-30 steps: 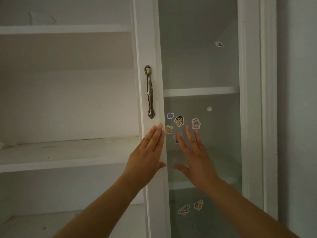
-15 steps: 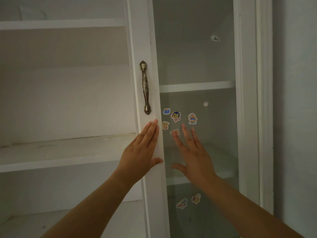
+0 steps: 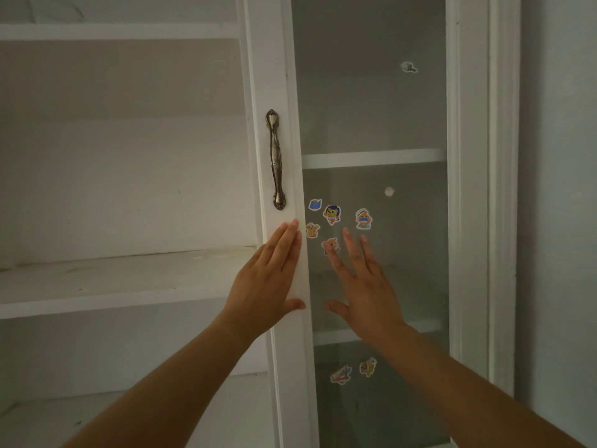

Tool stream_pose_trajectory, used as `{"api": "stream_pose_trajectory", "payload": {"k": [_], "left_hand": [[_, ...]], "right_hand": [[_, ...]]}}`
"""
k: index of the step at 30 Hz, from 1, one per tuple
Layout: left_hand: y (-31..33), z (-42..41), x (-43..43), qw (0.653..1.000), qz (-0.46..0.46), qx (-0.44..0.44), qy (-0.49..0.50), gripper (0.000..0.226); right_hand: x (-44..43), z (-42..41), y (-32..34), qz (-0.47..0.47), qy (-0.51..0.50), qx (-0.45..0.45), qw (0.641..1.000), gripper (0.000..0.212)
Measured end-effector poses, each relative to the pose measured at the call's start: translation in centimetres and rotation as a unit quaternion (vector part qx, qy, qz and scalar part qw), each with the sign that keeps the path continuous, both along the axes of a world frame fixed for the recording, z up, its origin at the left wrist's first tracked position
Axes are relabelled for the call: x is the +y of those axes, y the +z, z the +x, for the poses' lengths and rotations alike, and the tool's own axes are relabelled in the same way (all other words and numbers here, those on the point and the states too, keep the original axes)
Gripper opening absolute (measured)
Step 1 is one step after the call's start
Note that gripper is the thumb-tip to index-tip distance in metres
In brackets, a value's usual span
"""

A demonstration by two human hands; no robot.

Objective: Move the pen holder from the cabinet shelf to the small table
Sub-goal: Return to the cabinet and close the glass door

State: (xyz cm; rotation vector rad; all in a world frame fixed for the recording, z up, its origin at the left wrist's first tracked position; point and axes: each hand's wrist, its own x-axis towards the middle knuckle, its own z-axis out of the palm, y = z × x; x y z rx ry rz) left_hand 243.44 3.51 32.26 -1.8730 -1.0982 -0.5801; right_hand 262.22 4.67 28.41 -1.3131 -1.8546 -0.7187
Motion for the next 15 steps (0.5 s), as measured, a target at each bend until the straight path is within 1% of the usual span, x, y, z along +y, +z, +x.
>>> {"api": "stream_pose_trajectory", "payload": {"k": [6, 15], "left_hand": [[0.11, 0.02, 0.3, 1.0, 0.008, 0.007, 0.008, 0.123], [0.17, 0.02, 0.33, 1.0, -0.008, 0.011, 0.016, 0.122]], "right_hand": [[0.13, -0.12, 0.15, -0.006, -0.003, -0.002, 1.0, 0.106], [-0.23, 0.02, 0.37, -0.011, -0.021, -0.016, 1.0, 0.104]]}}
